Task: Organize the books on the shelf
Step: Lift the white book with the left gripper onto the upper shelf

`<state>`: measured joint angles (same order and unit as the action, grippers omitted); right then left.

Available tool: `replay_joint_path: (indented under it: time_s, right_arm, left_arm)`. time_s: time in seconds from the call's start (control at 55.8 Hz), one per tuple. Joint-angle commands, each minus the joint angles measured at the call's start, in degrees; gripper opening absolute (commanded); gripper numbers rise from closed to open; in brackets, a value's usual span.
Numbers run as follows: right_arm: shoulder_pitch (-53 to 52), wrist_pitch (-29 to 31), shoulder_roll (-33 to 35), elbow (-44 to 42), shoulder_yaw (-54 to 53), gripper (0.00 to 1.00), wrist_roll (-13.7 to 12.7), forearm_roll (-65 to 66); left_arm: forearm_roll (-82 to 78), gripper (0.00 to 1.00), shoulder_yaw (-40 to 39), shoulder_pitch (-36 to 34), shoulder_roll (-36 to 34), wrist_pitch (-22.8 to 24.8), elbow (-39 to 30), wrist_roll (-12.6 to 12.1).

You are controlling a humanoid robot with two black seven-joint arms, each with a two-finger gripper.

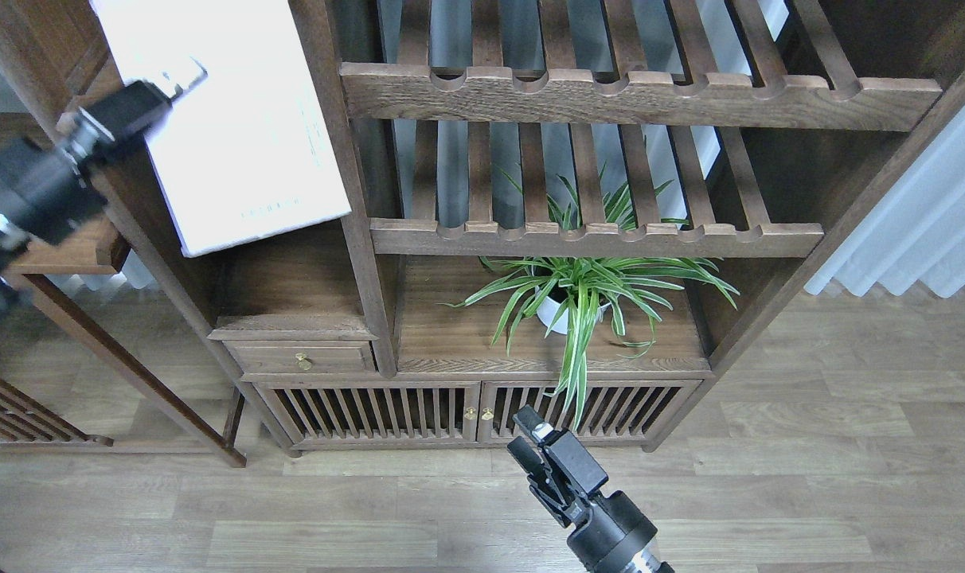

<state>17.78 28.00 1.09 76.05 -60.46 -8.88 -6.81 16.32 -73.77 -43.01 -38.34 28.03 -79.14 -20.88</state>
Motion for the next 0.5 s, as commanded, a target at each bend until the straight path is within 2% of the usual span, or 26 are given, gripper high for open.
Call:
replay_joint_path:
  time_s: [0.0,0.143,0.179,0.233,0.269,0.484]
  right_arm:
    - [-0.11,0.0,-0.3,-0.46,-0.09,0.99,0.0,0.05]
    - [-0.2,0.0,-0.48,-0.64,-1.06,0.99,0.0,0.05]
    - [-0.2,0.0,-0.48,-0.64,-1.06,0.99,0.0,0.04]
    - [-0.2,0.0,-0.48,-0.64,-1.06,0.99,0.0,0.05]
    - [-0.2,0.0,-0.48,-0.64,-1.15,0.99,0.0,0.05]
    - [-0.55,0.0,-0.74,-0.64,-1.15,0.99,0.0,0.05]
  left_arm:
    - [1.61,0.0,-0.14,-4.62,-5.16,-0.03,0.12,-0.04]
    - [1.35,0.0,-0.14,-4.89,-13.77,-0.03,0.74,-1.35]
    - [1.09,0.0,-0.23,-4.89,-15.79,-0.03,1.26,-2.32]
    - [0.56,0.0,-0.84,-5.5,-18.34,-0.03,3.02,-6.0]
    - [0.38,0.0,-1.2,-5.85,-19.13,-0.03,3.63,-7.12]
    - [-3.21,0.0,-2.6,-9.1,-19.05,-0.03,8.55,-7.12]
